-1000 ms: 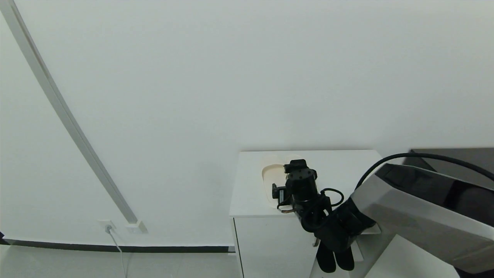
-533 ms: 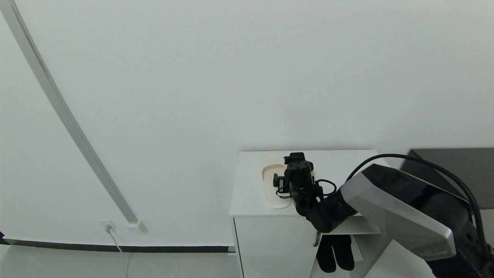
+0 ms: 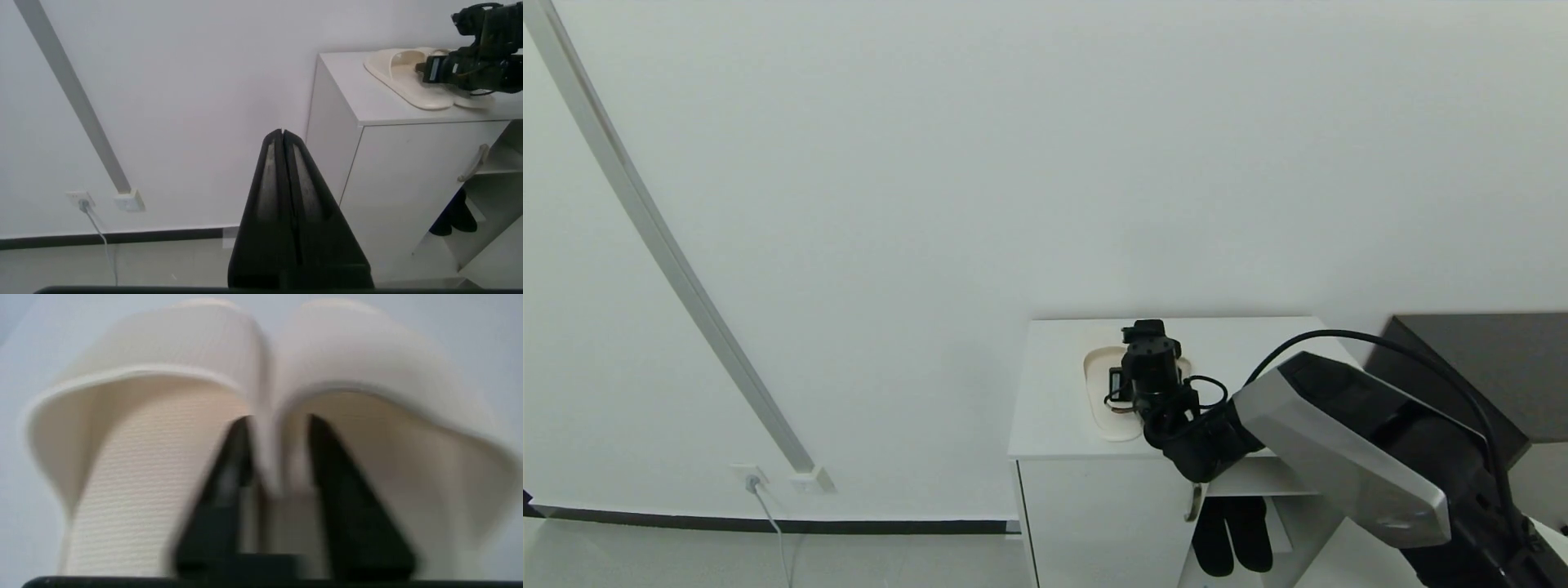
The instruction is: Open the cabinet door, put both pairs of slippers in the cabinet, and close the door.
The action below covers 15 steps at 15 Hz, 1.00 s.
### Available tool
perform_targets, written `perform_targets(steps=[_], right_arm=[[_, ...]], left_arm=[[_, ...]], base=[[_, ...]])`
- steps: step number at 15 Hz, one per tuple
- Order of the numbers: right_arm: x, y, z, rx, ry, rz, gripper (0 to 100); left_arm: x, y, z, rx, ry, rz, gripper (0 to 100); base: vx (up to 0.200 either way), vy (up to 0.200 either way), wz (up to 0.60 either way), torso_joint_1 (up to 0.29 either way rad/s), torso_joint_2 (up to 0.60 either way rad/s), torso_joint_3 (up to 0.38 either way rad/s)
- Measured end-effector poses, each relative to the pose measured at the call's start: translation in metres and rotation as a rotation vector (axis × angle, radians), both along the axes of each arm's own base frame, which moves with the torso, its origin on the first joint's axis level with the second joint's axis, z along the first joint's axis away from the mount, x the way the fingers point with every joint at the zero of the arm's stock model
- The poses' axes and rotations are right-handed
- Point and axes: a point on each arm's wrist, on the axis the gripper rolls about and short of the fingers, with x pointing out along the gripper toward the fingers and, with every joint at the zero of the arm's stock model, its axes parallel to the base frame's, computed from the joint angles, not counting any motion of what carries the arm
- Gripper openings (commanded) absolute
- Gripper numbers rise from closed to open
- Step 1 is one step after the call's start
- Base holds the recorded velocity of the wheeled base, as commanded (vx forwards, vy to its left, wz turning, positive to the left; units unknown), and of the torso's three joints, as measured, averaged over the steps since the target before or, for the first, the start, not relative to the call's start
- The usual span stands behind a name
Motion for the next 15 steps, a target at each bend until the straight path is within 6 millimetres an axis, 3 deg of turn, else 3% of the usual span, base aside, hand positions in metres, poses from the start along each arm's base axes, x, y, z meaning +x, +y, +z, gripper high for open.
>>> perform_targets(steps=[4,8,11,15], right_arm=[[0.0,-0.001,-0.001,0.002,-0.003,0.0,0],[-0.015,-0.008,0.016,0.017,0.0,0.065,0],[-0.043,-0.022,0.038,0.025,0.005,0.17,0],[-0.103,-0.048,0.068,0.014,0.002,0.356,0]], left_arm=[[0.0,0.0,0.0,-0.001,0.0,0.0,0],[0.0,0.0,0.0,-0.001,0.0,0.0,0],[0.0,0.0,0.0,-0.001,0.0,0.0,0],[0.0,0.0,0.0,-0.001,0.0,0.0,0]], base=[[0.0,0.0,0.0,0.0,0.0,0.0],[0.0,0.0,0.0,0.0,0.0,0.0],[0.0,0.0,0.0,0.0,0.0,0.0],[0.0,0.0,0.0,0.0,0.0,0.0]])
